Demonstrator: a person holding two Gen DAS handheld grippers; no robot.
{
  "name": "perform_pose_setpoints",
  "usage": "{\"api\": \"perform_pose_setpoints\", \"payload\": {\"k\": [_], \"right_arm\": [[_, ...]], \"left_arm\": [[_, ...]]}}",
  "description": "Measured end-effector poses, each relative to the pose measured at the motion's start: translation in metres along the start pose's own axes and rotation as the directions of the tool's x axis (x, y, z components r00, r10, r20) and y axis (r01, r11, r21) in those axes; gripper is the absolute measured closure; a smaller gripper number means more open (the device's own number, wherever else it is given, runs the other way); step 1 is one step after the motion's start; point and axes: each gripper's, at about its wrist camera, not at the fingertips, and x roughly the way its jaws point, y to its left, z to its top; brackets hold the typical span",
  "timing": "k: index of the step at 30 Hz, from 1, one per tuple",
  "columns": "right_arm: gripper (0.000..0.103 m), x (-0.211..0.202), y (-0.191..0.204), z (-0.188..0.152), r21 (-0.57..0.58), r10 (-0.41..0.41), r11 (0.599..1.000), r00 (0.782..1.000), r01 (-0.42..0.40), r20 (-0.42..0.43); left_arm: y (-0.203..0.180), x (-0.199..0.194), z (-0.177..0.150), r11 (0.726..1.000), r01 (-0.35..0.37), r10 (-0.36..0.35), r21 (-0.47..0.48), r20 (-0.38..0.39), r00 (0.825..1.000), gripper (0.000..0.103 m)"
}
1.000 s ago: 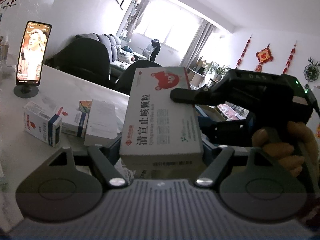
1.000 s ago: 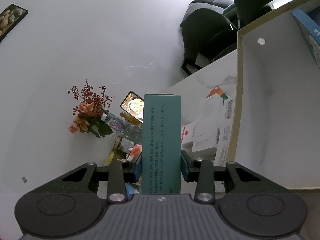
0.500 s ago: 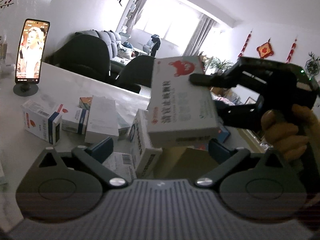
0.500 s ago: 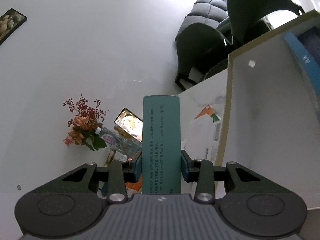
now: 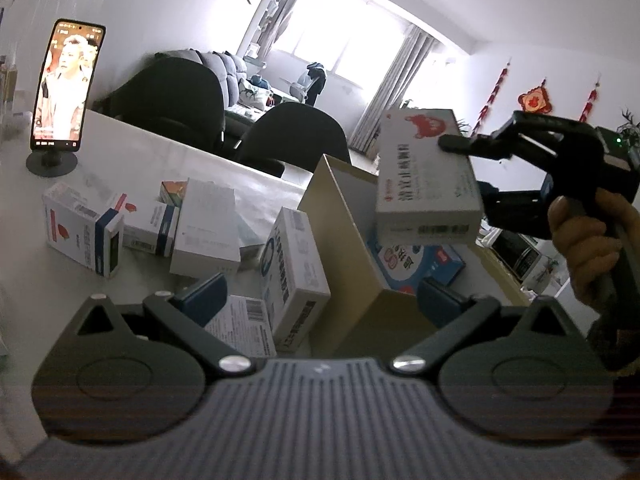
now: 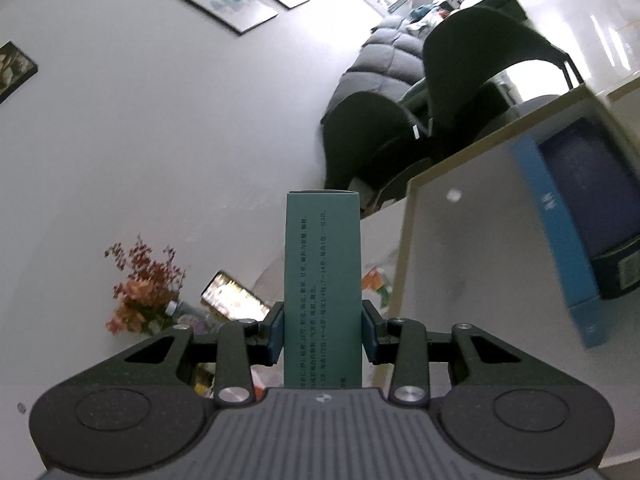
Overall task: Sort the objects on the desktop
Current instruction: 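Carry the cough granule box with the right gripper and lower it into the cardboard box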
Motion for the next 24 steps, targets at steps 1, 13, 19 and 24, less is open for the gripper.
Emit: {"api": "perform_pose_setpoints", "payload": {"k": [1, 13, 19, 24], "right_arm": [[0.062, -0.001, -0.002, 0.002, 0.000, -0.008, 1.000, 1.000, 0.008, 0.005], [0.062, 0.008, -0.021, 0.022, -0.037, -0.170, 0.985, 0.985, 0.171, 0.022], [0.062, 0.027, -0.028, 0.027, -0.101, -0.296, 0.950, 0.955, 0.296, 0.010], [0.062, 0.043, -0.034, 0.031, -0.145, -0.374, 0.918, 0.928, 0.370, 0.004]], "left_arm": [[0.001, 0.001, 0.000, 1.000, 0.000, 0.000, -0.002, -0.001, 1.000, 0.000], [0.007, 0.005, 0.000, 1.000, -0.017, 0.016, -0.021, -0.014, 1.000, 0.000], [0.009, 0.007, 0.000, 0.999, -0.023, 0.023, -0.025, -0.020, 1.000, 0.000], [0.012, 0.009, 0.000, 0.999, -0.034, 0.033, -0.033, -0.026, 0.999, 0.000]]}}
